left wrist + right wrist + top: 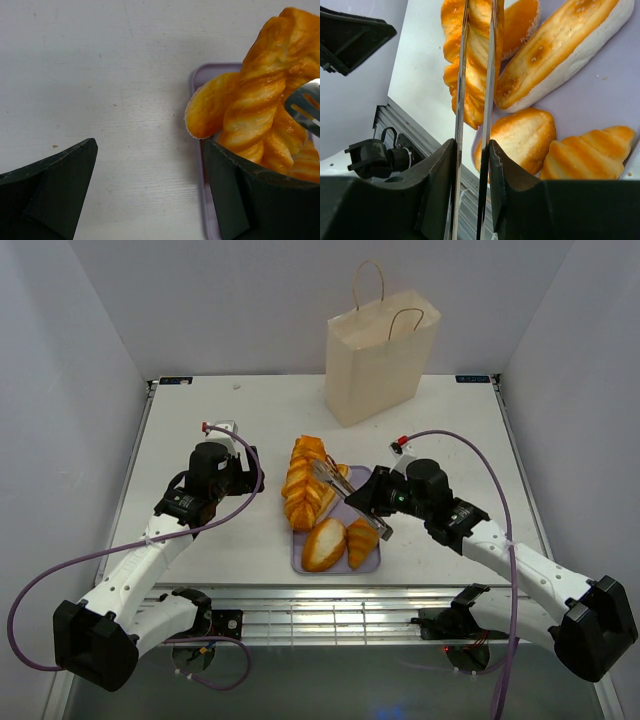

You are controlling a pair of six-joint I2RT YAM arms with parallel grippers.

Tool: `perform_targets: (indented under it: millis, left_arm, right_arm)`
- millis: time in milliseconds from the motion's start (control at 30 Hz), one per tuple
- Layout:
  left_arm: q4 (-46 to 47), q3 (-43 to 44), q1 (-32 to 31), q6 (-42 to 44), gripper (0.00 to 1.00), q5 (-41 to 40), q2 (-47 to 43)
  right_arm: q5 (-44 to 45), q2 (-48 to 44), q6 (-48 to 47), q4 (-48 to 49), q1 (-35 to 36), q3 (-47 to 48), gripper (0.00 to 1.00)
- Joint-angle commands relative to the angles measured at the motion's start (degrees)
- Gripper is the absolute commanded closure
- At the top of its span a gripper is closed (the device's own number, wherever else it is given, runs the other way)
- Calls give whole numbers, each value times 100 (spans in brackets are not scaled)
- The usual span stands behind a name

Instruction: Place the fake bread into the paper bag

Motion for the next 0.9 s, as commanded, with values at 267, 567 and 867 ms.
perform_targets:
  millis: [267, 567, 867]
  left_arm:
    - [-13, 202, -37, 5, 2, 8, -111]
    - [-13, 184, -63, 14, 2, -19, -110]
    - [5, 167, -90, -12, 2, -106, -154]
  right_arm:
    - [622, -102, -367, 89, -96, 1092, 76]
    - [850, 715, -736, 54, -649, 3149, 75]
    - [1009, 1647, -816, 141, -1510, 4669, 76]
